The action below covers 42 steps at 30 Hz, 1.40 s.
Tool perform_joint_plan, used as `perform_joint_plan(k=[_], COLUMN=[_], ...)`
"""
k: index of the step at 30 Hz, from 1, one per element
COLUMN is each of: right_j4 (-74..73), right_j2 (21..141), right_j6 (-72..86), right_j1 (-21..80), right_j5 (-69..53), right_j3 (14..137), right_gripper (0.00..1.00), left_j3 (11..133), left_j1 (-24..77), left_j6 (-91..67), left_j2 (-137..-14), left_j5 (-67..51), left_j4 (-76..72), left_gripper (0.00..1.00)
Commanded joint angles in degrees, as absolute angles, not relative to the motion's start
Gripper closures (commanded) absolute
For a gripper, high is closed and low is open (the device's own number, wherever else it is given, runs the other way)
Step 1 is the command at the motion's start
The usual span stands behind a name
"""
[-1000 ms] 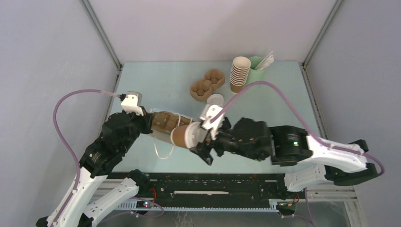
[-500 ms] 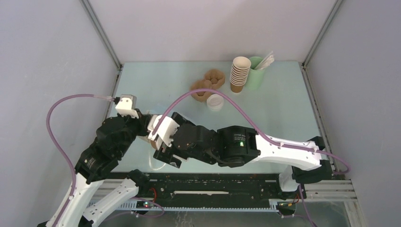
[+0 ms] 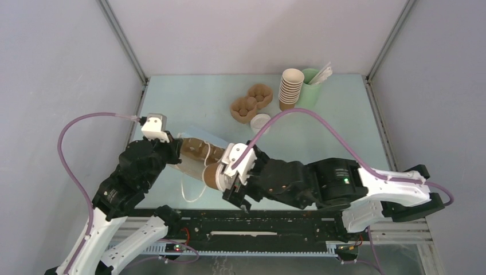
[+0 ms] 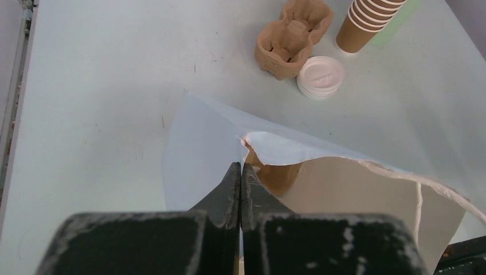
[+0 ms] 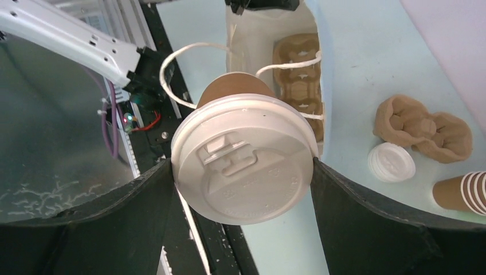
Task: Pack the takeout coffee
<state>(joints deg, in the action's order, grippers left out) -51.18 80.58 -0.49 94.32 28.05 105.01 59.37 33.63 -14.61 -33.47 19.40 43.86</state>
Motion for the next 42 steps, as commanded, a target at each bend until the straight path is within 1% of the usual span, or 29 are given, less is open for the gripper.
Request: perform_joint_plan(k=[1, 8, 12, 16, 20, 22, 27, 31, 36, 42], right_j4=[-48.46, -45.24, -45.02, -47.51, -49.25, -50.8, -57.96, -63.02, -60.18, -58.43], right_j2=[78.32, 80.71, 86.09, 92.53, 95.82, 96.94, 99.05, 100.03, 95.69, 94.45], right_j6=[2.05, 0.09, 0.09, -1.78, -2.46, -2.11, -2.29, -1.49, -0.4, -0.26], right_j1=[96.68, 97.53, 94.72, 92.06, 89.84, 88.9, 89.99, 90.86, 90.59, 89.67], right_j5=[31.23, 29.81, 28.25, 29.82, 29.94, 32.25, 45.75, 48.93, 43.35, 38.88], right_j3=[104.5, 106.87, 112.76, 119.19, 119.79, 119.75, 120.04, 120.48, 116.55, 113.66], right_gripper=[0.31, 0.31, 0.32, 0.33, 0.33, 0.33, 0.34, 0.33, 0.33, 0.34], left_j3=[62.28, 63.15, 63.18, 63.79, 64.31, 64.21, 62.05, 61.31, 60.8, 60.69], left_j1=[33.75, 33.74, 33.75, 33.75, 33.75, 33.68, 33.75, 33.75, 33.74, 33.74], left_j6=[-15.6, -16.15, -16.43, -16.37, -16.01, -15.72, -14.11, -13.63, -13.44, -14.51], left_j2=[-34.76, -35.03, -34.57, -34.36, -34.15, -33.68, -30.52, -29.56, -30.46, -30.68], left_j5=[21.75, 23.13, 22.94, 22.56, 21.88, 21.45, 19.7, 17.74, 18.36, 18.38], left_j4=[43.56, 44.88, 45.09, 45.03, 45.09, 44.87, 41.59, 39.8, 39.74, 39.84], left_gripper=[1.0, 1.0, 1.0, 1.0, 1.0, 1.0, 1.0, 1.0, 1.0, 1.0])
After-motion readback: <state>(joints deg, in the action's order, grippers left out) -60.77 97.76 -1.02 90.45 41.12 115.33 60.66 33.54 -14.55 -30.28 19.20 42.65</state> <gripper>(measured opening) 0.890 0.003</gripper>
